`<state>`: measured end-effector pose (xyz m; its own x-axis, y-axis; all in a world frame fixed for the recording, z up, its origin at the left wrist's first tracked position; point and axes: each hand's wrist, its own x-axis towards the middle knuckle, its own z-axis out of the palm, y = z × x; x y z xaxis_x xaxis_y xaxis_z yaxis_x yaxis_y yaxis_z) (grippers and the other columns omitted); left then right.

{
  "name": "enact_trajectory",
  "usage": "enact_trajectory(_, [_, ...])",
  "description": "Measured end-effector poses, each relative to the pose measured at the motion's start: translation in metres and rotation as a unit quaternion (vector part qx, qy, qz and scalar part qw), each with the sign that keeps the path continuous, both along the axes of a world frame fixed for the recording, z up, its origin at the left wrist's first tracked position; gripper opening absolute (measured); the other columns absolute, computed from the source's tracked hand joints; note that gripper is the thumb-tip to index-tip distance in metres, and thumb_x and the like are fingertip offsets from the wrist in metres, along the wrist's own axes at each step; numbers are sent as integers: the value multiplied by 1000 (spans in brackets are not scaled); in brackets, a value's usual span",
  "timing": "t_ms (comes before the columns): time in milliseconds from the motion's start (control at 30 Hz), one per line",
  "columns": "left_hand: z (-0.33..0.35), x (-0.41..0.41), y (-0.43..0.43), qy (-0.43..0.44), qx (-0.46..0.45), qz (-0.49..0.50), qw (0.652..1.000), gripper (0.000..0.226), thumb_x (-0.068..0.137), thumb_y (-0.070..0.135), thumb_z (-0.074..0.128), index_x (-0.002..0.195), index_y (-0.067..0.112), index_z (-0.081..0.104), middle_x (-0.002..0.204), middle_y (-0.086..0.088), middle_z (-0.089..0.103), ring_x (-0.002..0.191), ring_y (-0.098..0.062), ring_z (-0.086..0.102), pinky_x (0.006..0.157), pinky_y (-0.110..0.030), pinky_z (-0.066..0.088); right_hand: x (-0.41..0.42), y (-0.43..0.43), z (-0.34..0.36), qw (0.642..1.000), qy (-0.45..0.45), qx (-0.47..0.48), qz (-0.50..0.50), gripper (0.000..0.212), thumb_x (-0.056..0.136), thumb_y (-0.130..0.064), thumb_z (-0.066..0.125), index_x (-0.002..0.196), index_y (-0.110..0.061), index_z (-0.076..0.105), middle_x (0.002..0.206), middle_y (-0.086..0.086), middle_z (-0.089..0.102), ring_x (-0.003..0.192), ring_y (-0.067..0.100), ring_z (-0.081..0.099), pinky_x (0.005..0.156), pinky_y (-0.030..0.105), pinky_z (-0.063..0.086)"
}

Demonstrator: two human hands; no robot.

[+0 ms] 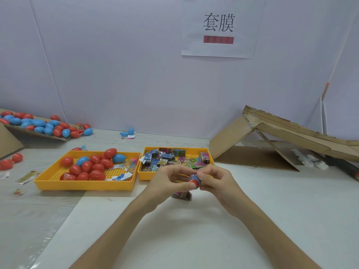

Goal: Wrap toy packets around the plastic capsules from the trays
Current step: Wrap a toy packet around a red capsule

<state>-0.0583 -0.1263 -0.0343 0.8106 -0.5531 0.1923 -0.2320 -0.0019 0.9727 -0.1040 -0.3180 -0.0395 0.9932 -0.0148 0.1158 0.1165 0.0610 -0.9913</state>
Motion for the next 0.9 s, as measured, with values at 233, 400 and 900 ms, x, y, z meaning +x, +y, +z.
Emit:
enact_trajectory(233, [1, 0, -1, -11, -1, 4, 1000, 29, 71, 31, 84, 96, 44, 77, 100, 7, 77, 97, -14, 74, 73, -25, 59, 0, 2, 2, 1000, 8, 13, 4, 20, 80, -32, 72, 84, -12, 68, 87, 12, 73, 77, 17, 69, 68, 27, 53])
enact_trajectory(400, [-3, 1, -3, -63, 19, 7, 998, 41, 73, 24, 86, 104, 47, 71, 104, 13, 73, 100, -8, 69, 80, -23, 57, -2, 6, 3, 999, 26, -27, 7, 33, 79, -41, 73, 96, -13, 70, 92, 11, 73, 83, 19, 70, 70, 28, 53])
enact_trajectory(900, [-7, 2, -4, -103, 53, 18, 993, 43, 77, 14, 87, 111, 33, 69, 101, 8, 71, 91, -11, 68, 77, -31, 60, 0, 3, 0, 1000, 18, 0, 12, 18, 80, -19, 76, 84, -6, 64, 86, 16, 73, 85, 28, 72, 78, 36, 58])
